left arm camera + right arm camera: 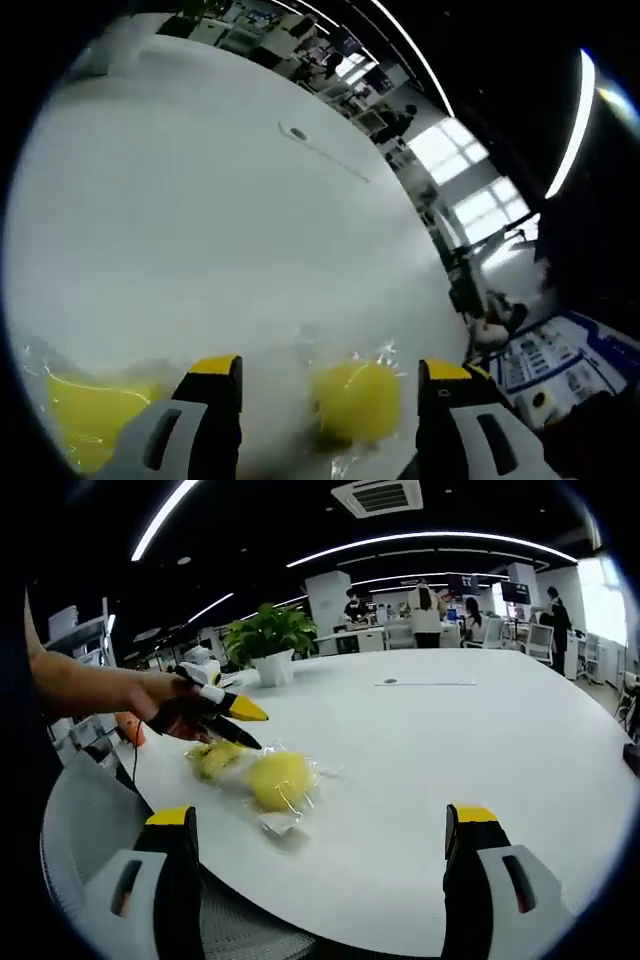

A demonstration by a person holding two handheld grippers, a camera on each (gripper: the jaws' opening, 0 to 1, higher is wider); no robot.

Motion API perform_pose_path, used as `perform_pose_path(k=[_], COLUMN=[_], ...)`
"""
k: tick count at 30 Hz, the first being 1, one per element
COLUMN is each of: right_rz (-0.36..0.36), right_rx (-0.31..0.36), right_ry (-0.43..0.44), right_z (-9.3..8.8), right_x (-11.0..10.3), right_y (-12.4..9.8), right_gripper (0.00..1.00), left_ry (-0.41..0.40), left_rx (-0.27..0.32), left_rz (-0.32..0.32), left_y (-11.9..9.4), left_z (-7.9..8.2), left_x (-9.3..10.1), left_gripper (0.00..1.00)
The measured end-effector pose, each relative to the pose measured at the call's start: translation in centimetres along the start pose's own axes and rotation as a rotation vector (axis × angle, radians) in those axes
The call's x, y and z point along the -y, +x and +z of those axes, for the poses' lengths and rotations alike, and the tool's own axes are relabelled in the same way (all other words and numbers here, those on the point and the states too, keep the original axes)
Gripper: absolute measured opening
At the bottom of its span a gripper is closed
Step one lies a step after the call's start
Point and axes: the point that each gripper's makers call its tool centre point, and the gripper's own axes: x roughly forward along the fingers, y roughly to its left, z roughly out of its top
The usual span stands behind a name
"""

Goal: Compare the silicone blocks by pressing each to a similar depth, holding the contact briefly, and releasing to observe deformation and rebound differences across the visible hardness samples.

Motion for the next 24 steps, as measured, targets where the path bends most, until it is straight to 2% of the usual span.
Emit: perform_pose_path(k=[2, 7, 11, 12, 14, 15, 17, 19, 24], right_rz=[-0.003, -0.008, -0.009, -0.009, -0.007, -0.006, -0.004, -0.003, -0.003], right_rx=[-0.001, 0.0, 0.0, -0.001, -0.005, -0.007, -0.007, -0.006, -0.008], right_ry=[-0.002, 0.001, 0.003, 0.004, 0.005, 0.003, 0.001, 0.0, -0.001], right_z=[0.0, -0.1, -0.2, -0.3, -0.4, -0.4, -0.4, -0.2, -0.1], right_x=[0.1, 0.3, 0.4, 0.3, 0.3, 0.2, 0.2, 0.0, 0.1], right_y=[-0.1, -0.3, -0.3, -0.3, -0.3, -0.3, -0.2, -0.2, -0.2], right_gripper=[0.96, 0.96, 0.96, 0.96, 0.96, 0.96, 0.96, 0.96, 0.96], left_ry=[0.002, -0.053, -0.062, -0.047, 0.02, -0.003, -0.016, 0.075, 0.042], left_rx=[-0.01, -0.045, -0.068, -0.078, -0.126, -0.082, -0.077, -0.069, -0.067], left_rz=[0.002, -0.015, -0.019, -0.031, 0.008, -0.023, -0.025, -0.041, -0.035], left_y=[0.4, 1.2, 1.8, 2.0, 2.0, 2.3, 2.3, 2.3, 2.4], left_z=[-0.1, -0.7, -1.1, -1.3, -2.3, -1.6, -1.4, -1.3, -1.3], left_x=[-0.2, -0.3, -0.5, -0.4, -1.3, -0.8, -0.9, -0.5, -0.7], left_gripper=[0.61, 0.26, 0.23, 0.23, 0.23, 0.18, 0.1, 0.03, 0.0])
